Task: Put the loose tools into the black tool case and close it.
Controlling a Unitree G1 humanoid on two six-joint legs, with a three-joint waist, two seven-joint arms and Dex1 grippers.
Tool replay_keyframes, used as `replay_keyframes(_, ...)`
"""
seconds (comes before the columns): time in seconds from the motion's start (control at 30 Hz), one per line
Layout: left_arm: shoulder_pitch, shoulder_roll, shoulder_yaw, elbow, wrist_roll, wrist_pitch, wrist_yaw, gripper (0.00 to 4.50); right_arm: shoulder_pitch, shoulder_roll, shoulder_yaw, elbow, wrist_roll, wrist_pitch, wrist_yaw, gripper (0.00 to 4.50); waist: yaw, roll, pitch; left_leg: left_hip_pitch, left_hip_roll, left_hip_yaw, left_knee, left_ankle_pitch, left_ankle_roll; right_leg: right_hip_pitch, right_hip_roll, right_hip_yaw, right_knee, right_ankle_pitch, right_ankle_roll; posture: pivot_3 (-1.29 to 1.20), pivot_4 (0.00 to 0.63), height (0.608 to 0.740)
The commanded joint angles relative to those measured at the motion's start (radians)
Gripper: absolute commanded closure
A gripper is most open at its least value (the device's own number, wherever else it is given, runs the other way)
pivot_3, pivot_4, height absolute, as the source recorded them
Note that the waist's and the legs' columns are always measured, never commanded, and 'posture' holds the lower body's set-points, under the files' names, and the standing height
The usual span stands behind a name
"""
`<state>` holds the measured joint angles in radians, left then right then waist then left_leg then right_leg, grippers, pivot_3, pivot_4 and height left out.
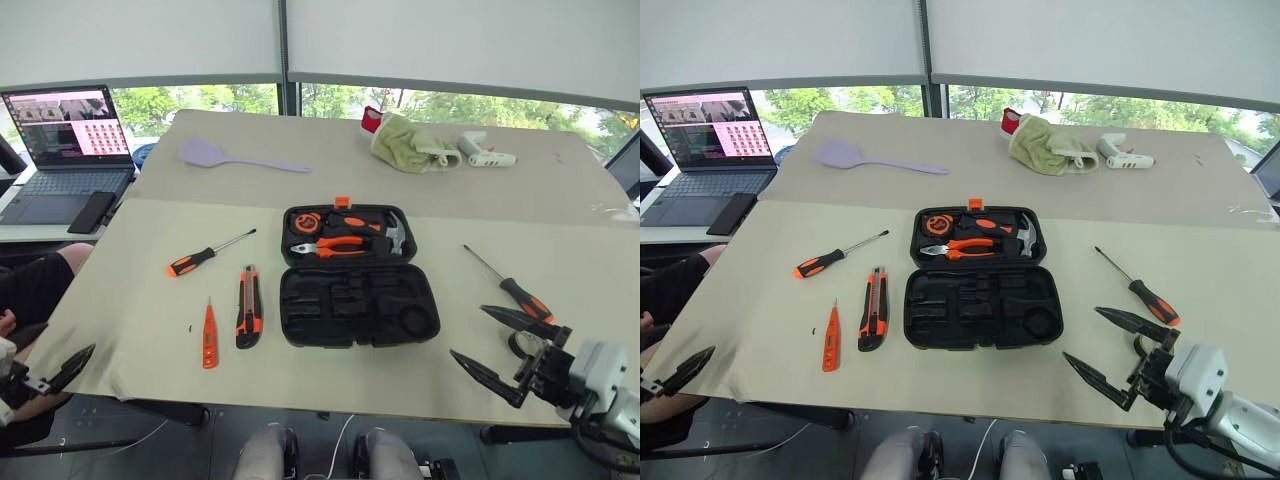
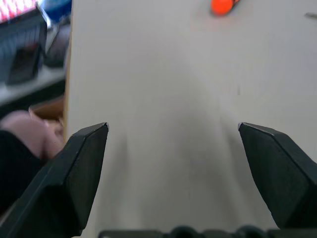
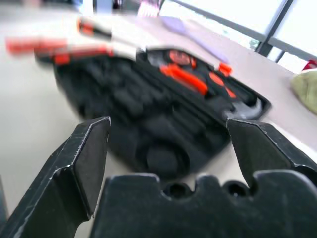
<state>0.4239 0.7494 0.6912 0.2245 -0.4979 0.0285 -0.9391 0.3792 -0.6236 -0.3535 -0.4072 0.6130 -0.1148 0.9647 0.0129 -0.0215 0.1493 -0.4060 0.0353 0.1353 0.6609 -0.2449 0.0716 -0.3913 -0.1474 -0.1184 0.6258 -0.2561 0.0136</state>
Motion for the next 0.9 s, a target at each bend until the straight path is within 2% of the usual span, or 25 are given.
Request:
replay_keyframes(0.03,-0.014,0.050,-0.016,-0.109,-0.058,0.181,0.002,0.00,-0.043,0.044,0.026,-0.029,-0.009,-0.018,-0.032,0.14,0.006,-0.001,0.000,0.000,0.000,-0.001,0.000,0.000,-0.001,0.000,0.000,-0.001,0.000,0.000,0.000,0.00,0.150,0.740)
replay_keyframes(0.13,-0.155,0.101,-0.063,-0.132,-0.085,0.315,0.042,0.00,-0.058,0.072,0.033,-0.011,-0.038,-0.030,-0.048,0.14,0.026,-0.001,0.000,0.000,0.000,-0.001,0.000,0.001,-0.002,0.001,0.000,-0.003,0.000,0.000,0.000,0.00,0.150,0.740)
replay_keyframes(0.3,-0.478,0.175,-0.272,-0.066,-0.001,0.393,0.024,0.00,-0.060,0.102,0.043,0.015,-0.067,-0.064,-0.048,0.14,0.030,-0.001,0.000,0.000,-0.001,0.000,0.000,0.002,-0.004,0.001,0.002,-0.005,0.002,-0.003,0.006,0.00,0.150,0.740)
replay_keyframes(0.43,-0.812,0.165,-0.505,0.154,0.156,0.361,-0.032,0.00,-0.067,0.120,0.046,0.055,-0.093,-0.104,-0.049,0.14,0.011,-0.001,0.000,0.000,-0.003,0.007,0.000,0.007,-0.011,0.003,0.009,-0.002,0.006,0.002,0.001,0.00,0.150,0.740)
replay_keyframes(0.53,-1.037,0.124,-0.652,0.382,0.278,0.287,-0.095,0.00,-0.067,0.131,0.038,0.067,-0.109,-0.132,-0.059,0.14,0.006,-0.001,0.000,-0.001,-0.002,0.008,0.000,0.014,-0.006,0.002,0.015,-0.002,0.005,0.001,0.001,0.00,0.150,0.740)
replay_keyframes(0.63,-1.157,0.088,-0.712,0.554,0.346,0.231,-0.111,0.00,-0.048,0.140,0.028,0.069,-0.116,-0.153,-0.065,0.14,-0.006,-0.001,0.000,-0.001,-0.001,0.008,0.000,0.015,-0.005,0.001,0.017,-0.001,0.006,0.001,0.001,0.00,0.150,0.740)
replay_keyframes(0.73,-1.213,0.065,-0.745,0.659,0.394,0.170,-0.133,0.00,-0.027,0.150,0.027,0.066,-0.126,-0.170,-0.073,0.14,-0.021,-0.001,0.000,-0.001,0.000,0.009,0.000,0.015,-0.005,0.000,0.018,0.000,0.006,0.001,0.001,0.00,0.150,0.740)
replay_keyframes(0.83,-1.239,0.047,-0.783,0.704,0.436,0.141,-0.182,0.72,0.009,0.166,0.017,0.052,-0.134,-0.189,-0.092,0.00,-0.018,-0.002,0.000,-0.002,0.000,0.009,0.000,0.015,-0.005,-0.001,0.018,0.000,0.006,0.001,0.000,0.00,0.150,0.740)
replay_keyframes(0.9,-1.251,0.049,-0.788,0.726,0.455,0.134,-0.193,1.56,0.020,0.167,0.016,0.047,-0.136,-0.194,-0.097,0.00,-0.015,-0.002,0.000,-0.002,0.000,0.009,0.000,0.014,-0.005,-0.001,0.017,0.001,0.006,0.001,0.000,0.00,0.150,0.740)
